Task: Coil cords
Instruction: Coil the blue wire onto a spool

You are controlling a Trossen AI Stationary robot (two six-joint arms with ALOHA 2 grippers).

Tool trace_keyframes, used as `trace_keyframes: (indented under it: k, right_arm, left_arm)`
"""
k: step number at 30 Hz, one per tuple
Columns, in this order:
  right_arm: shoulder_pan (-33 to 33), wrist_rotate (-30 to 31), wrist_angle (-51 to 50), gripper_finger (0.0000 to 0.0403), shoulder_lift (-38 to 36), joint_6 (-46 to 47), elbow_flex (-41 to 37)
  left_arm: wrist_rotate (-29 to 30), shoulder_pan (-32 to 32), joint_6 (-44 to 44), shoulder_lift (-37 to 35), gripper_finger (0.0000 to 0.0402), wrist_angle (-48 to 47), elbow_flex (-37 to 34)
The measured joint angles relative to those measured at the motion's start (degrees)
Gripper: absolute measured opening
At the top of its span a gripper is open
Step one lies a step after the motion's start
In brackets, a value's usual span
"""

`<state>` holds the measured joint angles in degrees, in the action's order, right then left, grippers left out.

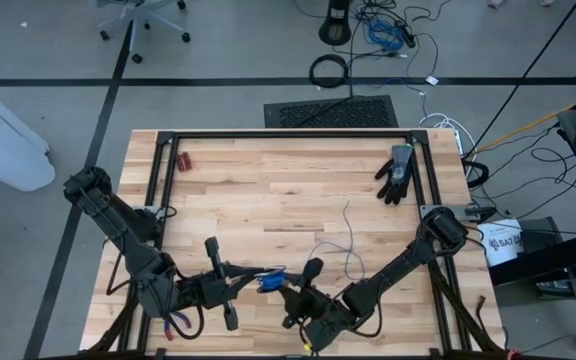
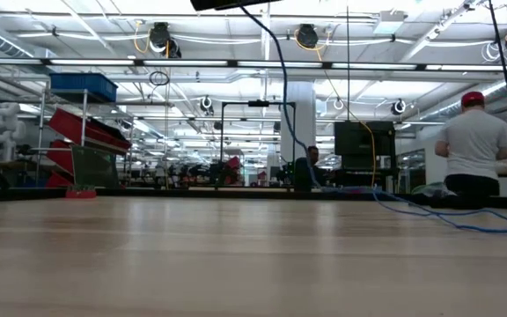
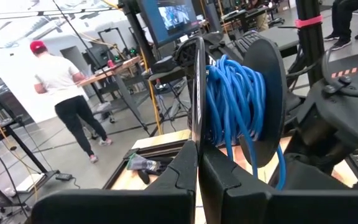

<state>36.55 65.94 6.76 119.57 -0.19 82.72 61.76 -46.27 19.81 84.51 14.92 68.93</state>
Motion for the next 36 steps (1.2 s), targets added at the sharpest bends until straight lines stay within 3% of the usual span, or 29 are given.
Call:
trace_keyframes:
  k: [12, 18, 26, 33, 36]
  right_arm:
    - [0.2, 0.6, -2.4, 0.015, 0.0, 2.1, 0.0]
    - [0.3, 1.5, -6.3, 0.0146, 0.0, 6.9, 0.0]
    - [0.9, 3.4, -6.3, 0.0111, 0.0, 7.3, 0.0]
    - [1.1, 3.1, -6.8, 0.0018, 0.0, 8.4, 0.0]
    - [0.9, 3.1, -9.1, 0.0006, 0.0, 11.0, 0.0]
  left_arm:
    - [0.0, -0.1, 0.3, 0.0, 0.0006, 0.0, 0.0]
    - [0.0, -0.1, 0.6, 0.0, 0.0006, 0.0, 0.0]
    - [0.0, -0.1, 0.6, 0.0, 0.0006, -0.1, 0.0]
    - [0.0, -0.2, 0.5, 0.0, 0.0006, -0.1, 0.0]
    - [0.0, -0.2, 0.5, 0.0, 0.0006, -0.1, 0.0]
